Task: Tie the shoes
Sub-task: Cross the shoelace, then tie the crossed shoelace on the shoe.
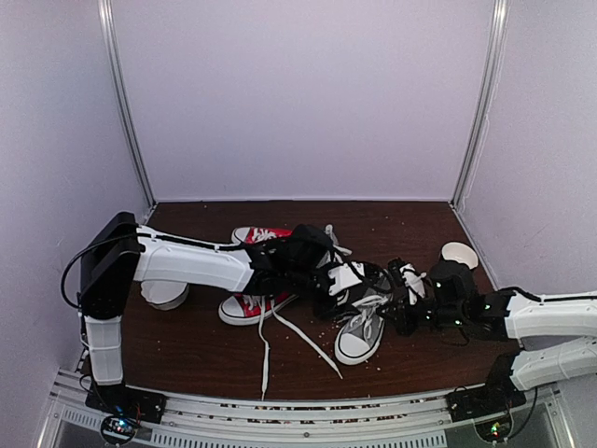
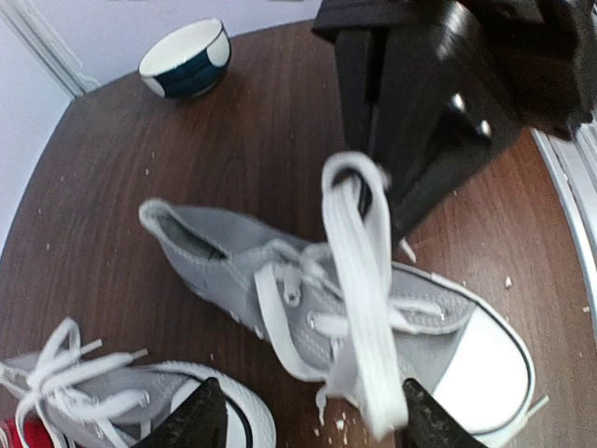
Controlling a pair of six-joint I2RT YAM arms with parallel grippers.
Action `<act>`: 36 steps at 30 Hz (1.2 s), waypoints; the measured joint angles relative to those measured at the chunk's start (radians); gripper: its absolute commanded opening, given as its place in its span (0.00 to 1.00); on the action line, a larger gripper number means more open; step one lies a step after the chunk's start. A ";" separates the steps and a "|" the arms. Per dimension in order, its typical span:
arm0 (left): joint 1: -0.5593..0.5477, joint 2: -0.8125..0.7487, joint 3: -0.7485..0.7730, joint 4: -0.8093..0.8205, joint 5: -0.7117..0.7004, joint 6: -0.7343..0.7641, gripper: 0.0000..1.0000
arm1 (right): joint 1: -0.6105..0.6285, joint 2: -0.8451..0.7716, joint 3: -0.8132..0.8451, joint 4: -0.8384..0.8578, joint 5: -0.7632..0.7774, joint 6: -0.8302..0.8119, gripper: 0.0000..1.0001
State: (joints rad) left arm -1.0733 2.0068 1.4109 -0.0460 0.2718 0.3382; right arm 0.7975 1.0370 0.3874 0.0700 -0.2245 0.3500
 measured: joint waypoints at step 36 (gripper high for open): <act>-0.009 0.187 0.094 -0.137 -0.036 0.220 0.12 | -0.143 0.026 0.060 -0.054 -0.210 0.063 0.00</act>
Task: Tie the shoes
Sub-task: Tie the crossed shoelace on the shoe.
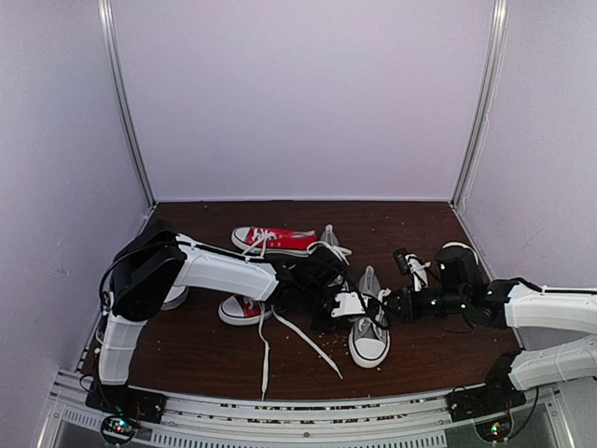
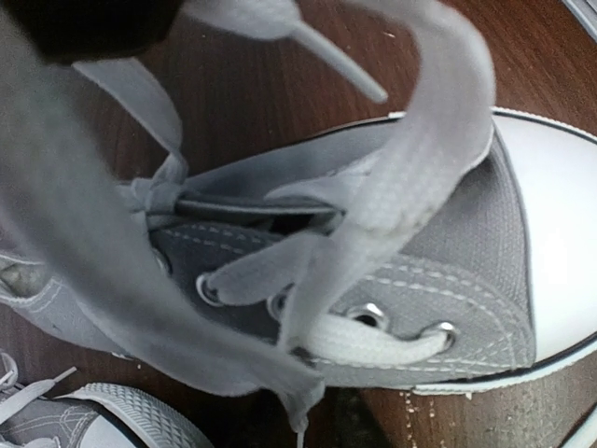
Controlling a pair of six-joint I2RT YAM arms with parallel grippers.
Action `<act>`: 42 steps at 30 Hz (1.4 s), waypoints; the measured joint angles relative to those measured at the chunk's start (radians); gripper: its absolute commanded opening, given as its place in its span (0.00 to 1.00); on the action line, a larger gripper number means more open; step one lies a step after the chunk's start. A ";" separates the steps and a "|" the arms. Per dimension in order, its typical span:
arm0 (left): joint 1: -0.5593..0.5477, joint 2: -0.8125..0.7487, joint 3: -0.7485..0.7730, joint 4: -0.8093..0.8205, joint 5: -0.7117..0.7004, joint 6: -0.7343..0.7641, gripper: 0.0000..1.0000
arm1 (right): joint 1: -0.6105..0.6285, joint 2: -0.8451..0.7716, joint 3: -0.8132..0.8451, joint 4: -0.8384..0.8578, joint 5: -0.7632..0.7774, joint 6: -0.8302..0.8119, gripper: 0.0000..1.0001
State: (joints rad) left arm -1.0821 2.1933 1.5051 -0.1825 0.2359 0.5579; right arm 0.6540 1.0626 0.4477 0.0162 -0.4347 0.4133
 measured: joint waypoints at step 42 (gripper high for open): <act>0.118 -0.626 -0.726 0.145 -0.459 -0.371 0.00 | -0.939 -0.261 -0.375 0.000 -0.106 0.321 0.00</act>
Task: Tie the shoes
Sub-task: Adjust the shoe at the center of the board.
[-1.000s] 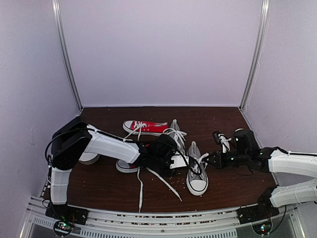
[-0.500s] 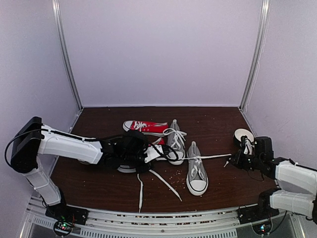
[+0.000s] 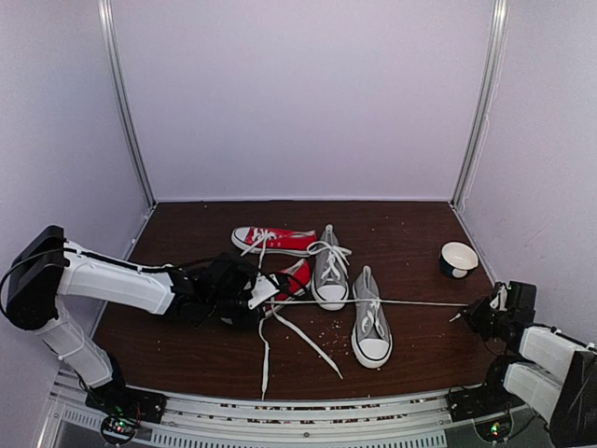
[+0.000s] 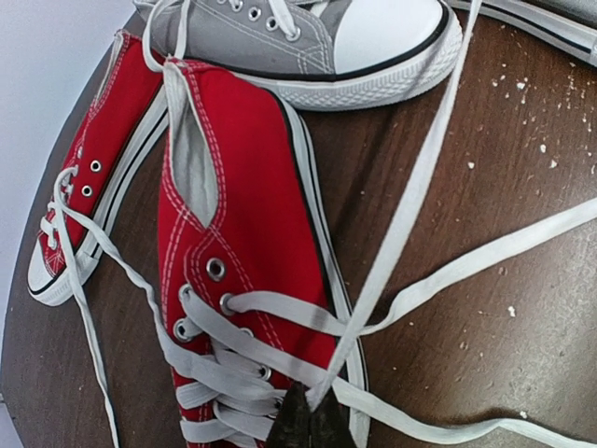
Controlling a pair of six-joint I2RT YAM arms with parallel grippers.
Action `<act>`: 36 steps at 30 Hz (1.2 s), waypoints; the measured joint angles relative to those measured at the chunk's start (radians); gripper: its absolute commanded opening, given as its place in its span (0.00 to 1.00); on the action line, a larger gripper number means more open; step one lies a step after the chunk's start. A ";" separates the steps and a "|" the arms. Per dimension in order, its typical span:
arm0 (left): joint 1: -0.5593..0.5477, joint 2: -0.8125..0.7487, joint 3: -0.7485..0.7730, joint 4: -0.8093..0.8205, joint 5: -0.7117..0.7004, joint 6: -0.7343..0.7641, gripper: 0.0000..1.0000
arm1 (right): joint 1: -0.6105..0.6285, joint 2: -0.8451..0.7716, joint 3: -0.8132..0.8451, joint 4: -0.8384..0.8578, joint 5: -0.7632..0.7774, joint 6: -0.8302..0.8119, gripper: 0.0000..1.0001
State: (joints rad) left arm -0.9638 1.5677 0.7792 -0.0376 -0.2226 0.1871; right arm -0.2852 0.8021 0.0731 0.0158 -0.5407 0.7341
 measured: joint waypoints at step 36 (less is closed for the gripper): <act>-0.175 0.464 0.597 -0.171 0.190 0.085 0.00 | 0.840 0.319 0.204 -0.024 0.355 -0.025 0.00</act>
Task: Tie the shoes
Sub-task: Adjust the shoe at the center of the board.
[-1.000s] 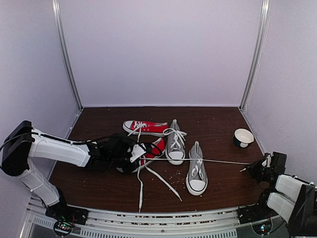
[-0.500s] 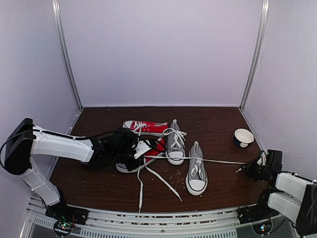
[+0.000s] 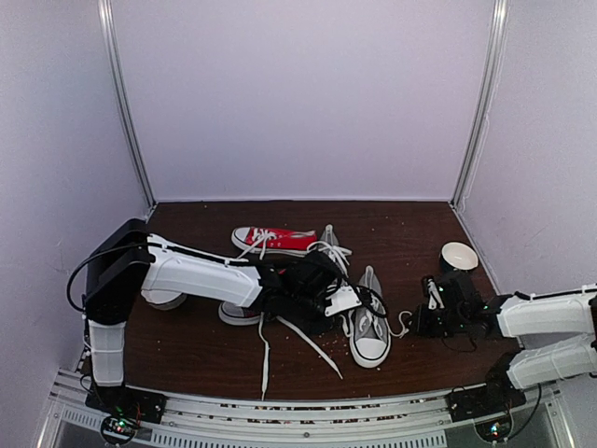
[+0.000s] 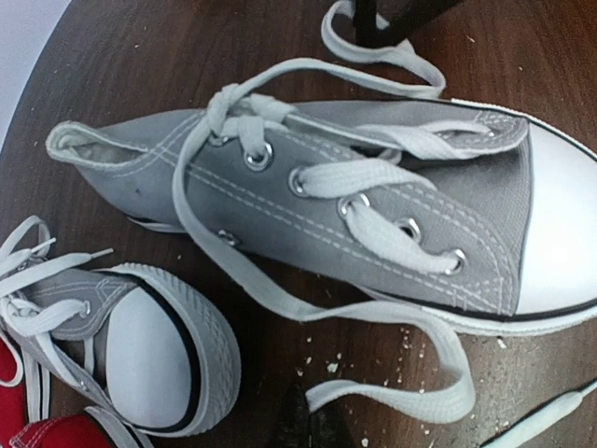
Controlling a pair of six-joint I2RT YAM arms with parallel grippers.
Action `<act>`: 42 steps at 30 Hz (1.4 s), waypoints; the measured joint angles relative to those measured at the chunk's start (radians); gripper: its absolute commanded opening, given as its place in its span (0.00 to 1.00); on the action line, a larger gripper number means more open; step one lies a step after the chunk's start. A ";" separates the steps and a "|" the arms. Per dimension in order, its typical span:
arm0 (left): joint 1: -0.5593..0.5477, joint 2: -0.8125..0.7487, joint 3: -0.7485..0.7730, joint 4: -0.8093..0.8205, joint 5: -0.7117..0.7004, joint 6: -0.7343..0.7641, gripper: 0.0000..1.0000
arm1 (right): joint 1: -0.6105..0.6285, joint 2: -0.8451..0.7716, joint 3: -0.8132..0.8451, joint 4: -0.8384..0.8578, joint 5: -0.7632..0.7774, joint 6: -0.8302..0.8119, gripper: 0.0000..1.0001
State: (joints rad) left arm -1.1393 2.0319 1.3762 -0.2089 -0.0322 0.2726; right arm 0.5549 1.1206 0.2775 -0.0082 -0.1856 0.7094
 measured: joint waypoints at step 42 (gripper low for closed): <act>0.046 -0.320 0.024 -0.188 -0.003 0.054 0.00 | 0.119 -0.106 0.333 -0.454 0.125 -0.118 0.06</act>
State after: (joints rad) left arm -1.0935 1.7119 1.4002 -0.3969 -0.0353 0.3264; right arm 0.6743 1.0142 0.6106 -0.4622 -0.0608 0.5911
